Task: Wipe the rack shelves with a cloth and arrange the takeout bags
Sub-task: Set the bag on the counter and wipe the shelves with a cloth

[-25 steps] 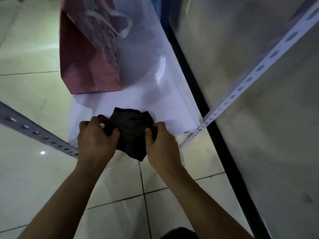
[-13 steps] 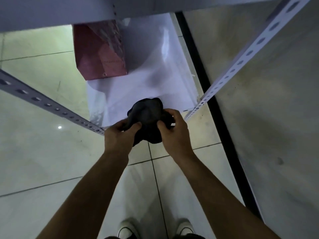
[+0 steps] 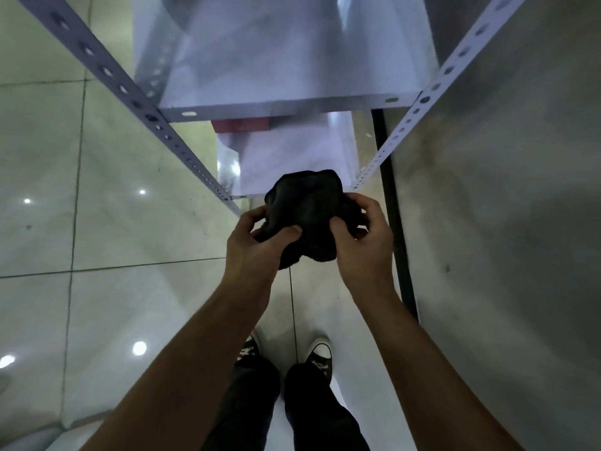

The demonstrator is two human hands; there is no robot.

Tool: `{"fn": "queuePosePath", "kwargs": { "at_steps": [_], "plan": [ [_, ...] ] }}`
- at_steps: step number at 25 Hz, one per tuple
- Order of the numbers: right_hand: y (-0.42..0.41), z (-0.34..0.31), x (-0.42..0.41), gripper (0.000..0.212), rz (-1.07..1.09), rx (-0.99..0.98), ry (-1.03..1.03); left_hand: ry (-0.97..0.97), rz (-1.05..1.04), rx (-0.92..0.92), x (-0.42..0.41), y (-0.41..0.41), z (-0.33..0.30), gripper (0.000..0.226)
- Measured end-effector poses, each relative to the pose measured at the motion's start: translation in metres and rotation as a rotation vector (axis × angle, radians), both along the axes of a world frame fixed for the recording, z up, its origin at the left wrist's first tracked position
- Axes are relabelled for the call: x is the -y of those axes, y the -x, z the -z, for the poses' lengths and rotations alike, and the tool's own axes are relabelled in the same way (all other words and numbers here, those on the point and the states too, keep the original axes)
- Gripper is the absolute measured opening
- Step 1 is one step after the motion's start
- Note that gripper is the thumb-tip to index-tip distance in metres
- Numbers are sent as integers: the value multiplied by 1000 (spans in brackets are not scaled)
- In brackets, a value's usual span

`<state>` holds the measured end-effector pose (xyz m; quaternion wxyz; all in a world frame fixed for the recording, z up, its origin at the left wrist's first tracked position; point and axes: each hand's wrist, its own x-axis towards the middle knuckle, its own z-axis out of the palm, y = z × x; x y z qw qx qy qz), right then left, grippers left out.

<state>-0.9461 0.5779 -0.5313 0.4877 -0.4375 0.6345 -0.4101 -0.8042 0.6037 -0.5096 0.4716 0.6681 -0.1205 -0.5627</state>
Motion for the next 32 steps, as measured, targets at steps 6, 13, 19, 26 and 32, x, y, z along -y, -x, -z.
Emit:
{"fn": "queuePosePath", "kwargs": {
  "at_steps": [6,13,19,26,32],
  "plan": [
    [27,-110,-24,31,-23,17,25,71,-13,-9,-28,22,-121,22],
    [43,-251,-14,31,10,59,116,192,26,59,-27,44,-259,32],
    [50,-352,5,30,52,86,218,424,98,179,-11,50,-366,40],
    [36,-450,56,29,91,44,393,591,174,284,46,31,-452,35],
    [4,-490,126,34,5,-138,446,662,103,323,112,-1,-475,37]
  ]
}}
